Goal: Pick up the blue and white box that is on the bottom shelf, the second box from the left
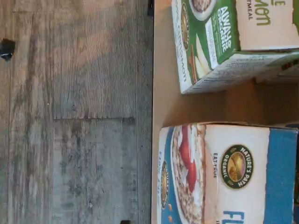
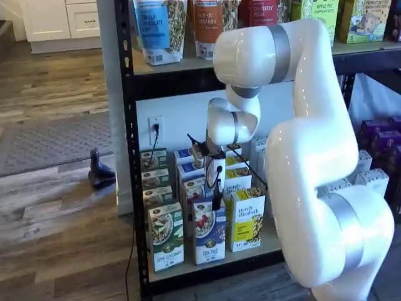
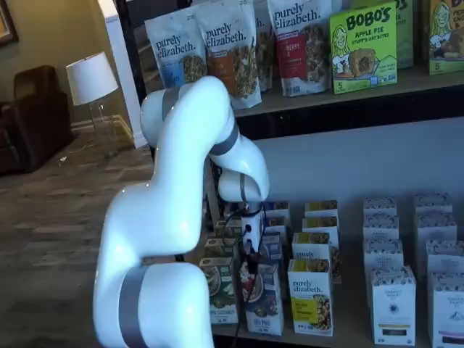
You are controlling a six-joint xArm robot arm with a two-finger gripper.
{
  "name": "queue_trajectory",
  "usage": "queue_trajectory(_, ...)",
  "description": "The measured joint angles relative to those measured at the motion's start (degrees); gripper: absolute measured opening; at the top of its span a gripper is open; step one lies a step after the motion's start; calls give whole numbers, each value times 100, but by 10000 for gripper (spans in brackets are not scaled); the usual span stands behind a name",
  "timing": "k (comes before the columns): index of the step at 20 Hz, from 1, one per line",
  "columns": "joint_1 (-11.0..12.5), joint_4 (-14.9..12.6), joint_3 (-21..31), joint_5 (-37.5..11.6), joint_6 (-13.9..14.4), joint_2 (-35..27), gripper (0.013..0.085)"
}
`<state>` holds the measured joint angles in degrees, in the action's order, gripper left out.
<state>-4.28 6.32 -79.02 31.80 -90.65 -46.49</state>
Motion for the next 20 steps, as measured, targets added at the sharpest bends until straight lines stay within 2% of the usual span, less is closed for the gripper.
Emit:
queue_trajectory(3, -51, -154, -449, 331, 189, -278, 850)
queue_trajectory(10, -168, -321, -1567, 782, 461, -1065, 850)
queue_trajectory(20, -161, -558, -2068, 878, 645, -1546, 850)
